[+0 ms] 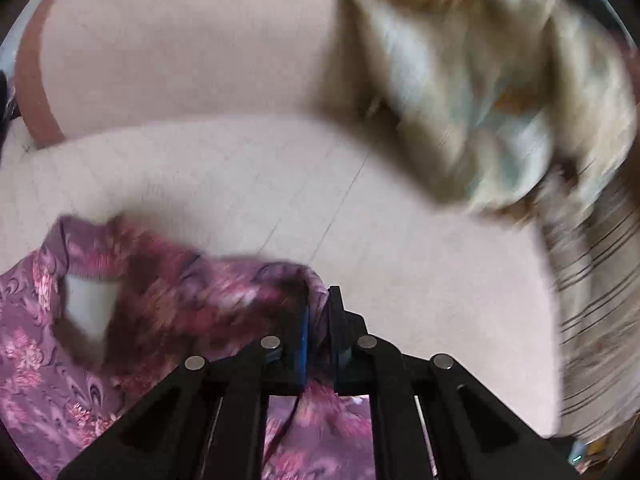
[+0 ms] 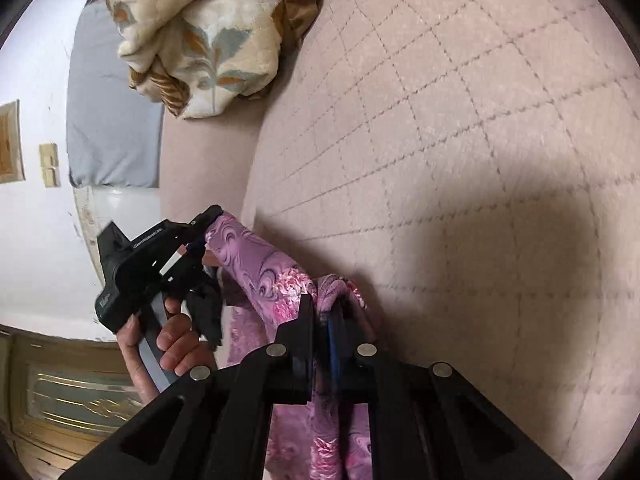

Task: Fold small clothes

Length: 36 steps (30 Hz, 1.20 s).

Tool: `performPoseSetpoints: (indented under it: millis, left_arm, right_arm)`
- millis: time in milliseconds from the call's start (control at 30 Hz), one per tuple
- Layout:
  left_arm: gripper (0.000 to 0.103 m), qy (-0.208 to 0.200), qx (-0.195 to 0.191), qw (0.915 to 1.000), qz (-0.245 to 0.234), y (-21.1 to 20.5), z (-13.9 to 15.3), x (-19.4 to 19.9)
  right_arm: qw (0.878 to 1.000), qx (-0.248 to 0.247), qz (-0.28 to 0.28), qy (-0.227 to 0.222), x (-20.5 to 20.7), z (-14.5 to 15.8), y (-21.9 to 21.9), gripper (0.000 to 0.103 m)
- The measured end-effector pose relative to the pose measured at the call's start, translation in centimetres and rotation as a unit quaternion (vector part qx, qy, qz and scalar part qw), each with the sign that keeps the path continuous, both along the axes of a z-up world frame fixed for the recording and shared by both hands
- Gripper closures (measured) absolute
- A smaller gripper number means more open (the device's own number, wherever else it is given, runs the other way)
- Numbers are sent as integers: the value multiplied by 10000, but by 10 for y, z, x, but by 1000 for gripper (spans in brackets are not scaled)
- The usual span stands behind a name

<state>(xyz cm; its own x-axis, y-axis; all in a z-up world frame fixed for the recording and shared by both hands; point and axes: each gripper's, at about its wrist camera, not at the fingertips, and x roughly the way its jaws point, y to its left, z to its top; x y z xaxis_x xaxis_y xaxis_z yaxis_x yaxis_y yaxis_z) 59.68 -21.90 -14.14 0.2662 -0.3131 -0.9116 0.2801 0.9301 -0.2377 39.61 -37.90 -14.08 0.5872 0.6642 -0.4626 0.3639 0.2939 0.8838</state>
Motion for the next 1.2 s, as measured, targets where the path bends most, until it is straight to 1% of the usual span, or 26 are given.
performPoseSetpoints:
  millis: [33, 67, 100, 133, 167, 200, 233, 267, 300, 333, 400, 467, 500, 533, 600, 667, 700, 767, 800, 833, 900, 1000, 1033, 1067, 1133, 1200]
  left_arm:
    - [95, 62, 422, 9990, -130, -4, -7, -4]
    - [93, -37, 573, 9982, -176, -1, -3, -11]
    - [85, -178, 568, 9981, -180, 6, 9, -19]
    - [77, -336, 482, 9981, -191, 16, 25, -29]
    - [54, -507, 432, 9976, -193, 28, 40, -41]
    - [30, -811, 458, 9955, -151, 47, 62, -60]
    - [22, -1094, 527, 9925, -124, 64, 79, -81]
    - [15, -1273, 607, 9899, -142, 79, 91, -100]
    - [14, -1374, 682, 9880, -208, 96, 100, -121]
    - [14, -1383, 768, 9870, -295, 121, 109, -153]
    - [14, -1287, 864, 9878, -145, 158, 110, -191]
    - [14, -1037, 1001, 9891, 299, 206, 96, -246]
    - [14, -994, 1015, 9889, 444, 218, 90, -266]
    - [14, -871, 979, 9891, 667, 240, 80, -298]
    - [14, -633, 843, 9911, 815, 262, 65, -337]
    - [14, -409, 721, 9900, 1139, 283, 51, -376]
    - [14, -382, 643, 9891, 1267, 290, 48, -390]
    - [14, -308, 398, 9847, 1670, 306, 45, -418]
    - [14, -319, 237, 9832, 1779, 310, 46, -430]
    - [14, -371, -28, 9819, 1857, 314, 50, -442]
    - [14, -381, -306, 9809, 1882, 314, 53, -452]
    - [14, -297, -695, 9827, 1694, 306, 53, -441]
    - [14, -273, -753, 9821, 1706, 303, 50, -430]
    - [14, -230, -842, 9804, 1766, 302, 45, -417]
    - [14, -139, -963, 9793, 1773, 300, 34, -399]
    - [15, 34, -1103, 9786, 1736, 299, 23, -385]
  right_arm:
    - [9996, 32, 230, 169, 6, -8, 4, 92]
    - [9989, 74, 319, 322, 8, -16, 7, 91]
    - [9989, 302, 178, 319, 4, -22, 4, 90]
    - [9988, 368, 132, 306, 3, -21, 2, 78]
    - [9991, 302, 136, 260, 3, -16, -1, 55]
    - [9996, 195, 156, 131, 2, -7, -3, 43]
    - [9999, 45, 160, -40, 1, 4, -5, 27]
    - [9995, -208, 144, -183, -1, 17, -8, 24]
    - [9987, -413, 143, -257, -2, 25, -8, 24]
    - [9973, -636, 183, -310, -4, 36, -8, 24]
    - [9957, -778, 316, -390, -13, 50, -2, 24]
    - [9924, -926, 489, -642, -29, 71, 12, 24]
    - [9892, -1033, 689, -782, -40, 83, 25, 24]
    - [9863, -1077, 867, -897, -49, 90, 37, 24]
    - [9784, -1086, 1374, -1097, -83, 98, 69, 24]
    - [9670, -1128, 1952, -1184, -117, 102, 102, 24]
    - [9575, -1344, 2253, -1200, -140, 104, 116, 24]
    - [9478, -1785, 2389, -1130, -169, 105, 124, 24]
    - [9454, -1939, 2394, -1064, -181, 104, 123, 24]
    - [9440, -2000, 2424, -1002, -193, 102, 121, 24]
    - [9432, -1949, 2521, -941, -212, 98, 116, 24]
    - [9439, -1795, 2649, -820, -223, 97, 126, 24]
    - [9455, -1628, 2718, -748, -223, 94, 136, 29]
    - [9470, -1482, 2767, -684, -221, 90, 144, 44]
    - [9479, -1236, 2895, -497, -212, 80, 162, 63]
    - [9488, -1050, 2963, -310, -198, 68, 181, 64]
